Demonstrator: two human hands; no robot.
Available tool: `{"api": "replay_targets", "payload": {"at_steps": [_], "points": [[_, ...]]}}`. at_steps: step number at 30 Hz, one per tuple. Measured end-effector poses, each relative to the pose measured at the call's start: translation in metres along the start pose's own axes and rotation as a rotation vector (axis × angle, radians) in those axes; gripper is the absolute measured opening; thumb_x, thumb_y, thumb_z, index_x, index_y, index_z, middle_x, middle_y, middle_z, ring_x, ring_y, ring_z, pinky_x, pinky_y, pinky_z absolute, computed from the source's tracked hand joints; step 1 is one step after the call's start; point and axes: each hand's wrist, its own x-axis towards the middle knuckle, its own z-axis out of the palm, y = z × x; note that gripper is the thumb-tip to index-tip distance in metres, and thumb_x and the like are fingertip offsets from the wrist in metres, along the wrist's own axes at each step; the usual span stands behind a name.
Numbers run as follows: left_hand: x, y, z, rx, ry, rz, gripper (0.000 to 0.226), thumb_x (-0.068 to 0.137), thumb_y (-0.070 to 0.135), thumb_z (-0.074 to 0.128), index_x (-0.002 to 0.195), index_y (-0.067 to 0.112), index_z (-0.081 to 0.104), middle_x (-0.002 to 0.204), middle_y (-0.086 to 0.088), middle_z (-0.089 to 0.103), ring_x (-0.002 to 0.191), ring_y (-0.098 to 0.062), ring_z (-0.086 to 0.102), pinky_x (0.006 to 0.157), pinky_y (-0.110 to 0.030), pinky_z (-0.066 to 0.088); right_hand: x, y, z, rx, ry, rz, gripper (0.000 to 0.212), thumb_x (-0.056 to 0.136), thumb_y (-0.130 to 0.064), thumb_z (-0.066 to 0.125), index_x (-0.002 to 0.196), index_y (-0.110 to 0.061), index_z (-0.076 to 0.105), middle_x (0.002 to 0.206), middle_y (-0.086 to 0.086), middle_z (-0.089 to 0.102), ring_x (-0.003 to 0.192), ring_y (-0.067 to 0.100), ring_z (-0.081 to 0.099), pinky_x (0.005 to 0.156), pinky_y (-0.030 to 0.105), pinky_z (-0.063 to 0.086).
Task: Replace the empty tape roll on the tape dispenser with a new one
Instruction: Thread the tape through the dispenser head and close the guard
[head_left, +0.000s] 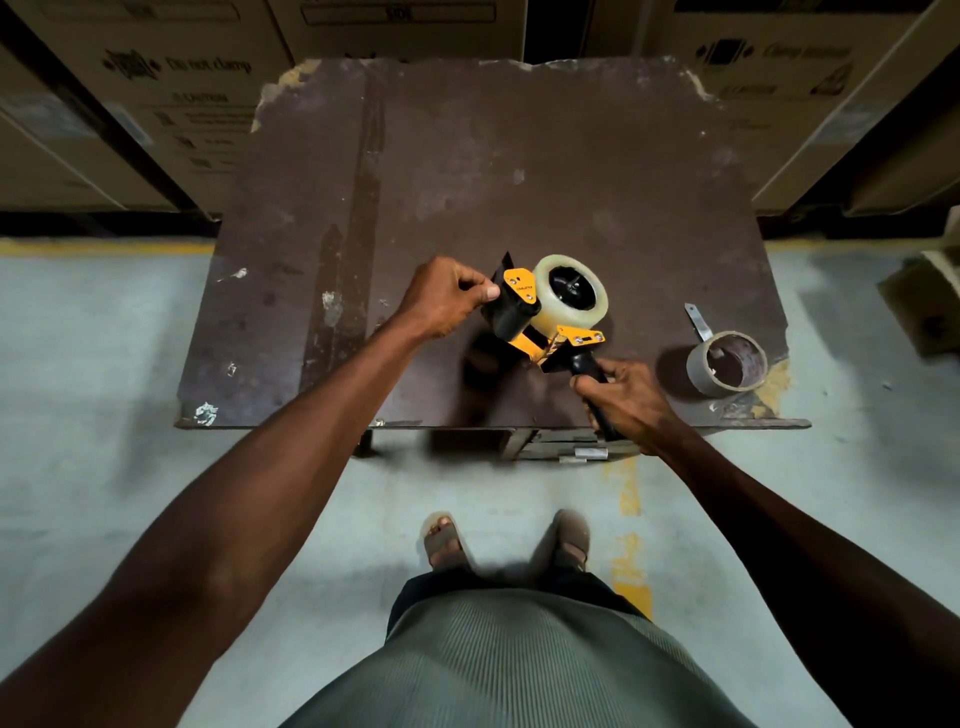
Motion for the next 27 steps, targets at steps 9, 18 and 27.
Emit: {"api": "replay_targets", "payload": {"at_steps": [9,18,27], "points": [[-0.01,-0.008,0.034,-0.05,0.157,-0.276,0.058,0.097,0.049,0.052,0.053,0.012,0.048,0.051,-0.003,0.041,0.051,-0.017,0.038,0.056,-0.031,0.03,0.015,0.016,0.023,-0.282,0.193,0.022,0.034,0.069,-0.054,0.066,0.087,-0.026,0.07,0.067,-0.005,0.071,0.059,0.018,0.068,0.064,0.039,0.062],[-0.011,-0.031,0.06,-0.062,0.147,-0.311,0.063,0.084,0.061,0.068,0.052,0.008,0.051,0.053,0.003,0.026,0.046,-0.01,0.023,0.048,-0.033,0.022,0.013,0.026,0.028,-0.506,0.181,0.025,0.052,0.07,-0.062,0.055,0.102,-0.021,0.06,0.087,0.005,0.072,0.084,0.031,0.069,0.081,0.044,0.057],[-0.012,-0.044,0.07,-0.298,0.176,-0.34,0.039,0.081,0.055,0.075,0.099,0.021,0.08,0.078,-0.002,0.077,0.069,-0.007,0.059,0.069,-0.029,0.051,0.015,-0.015,-0.003,-0.871,0.296,-0.246,0.048,0.091,-0.057,0.064,0.116,-0.015,0.067,0.107,0.012,0.068,0.092,0.029,0.064,0.072,0.032,0.043]]}}
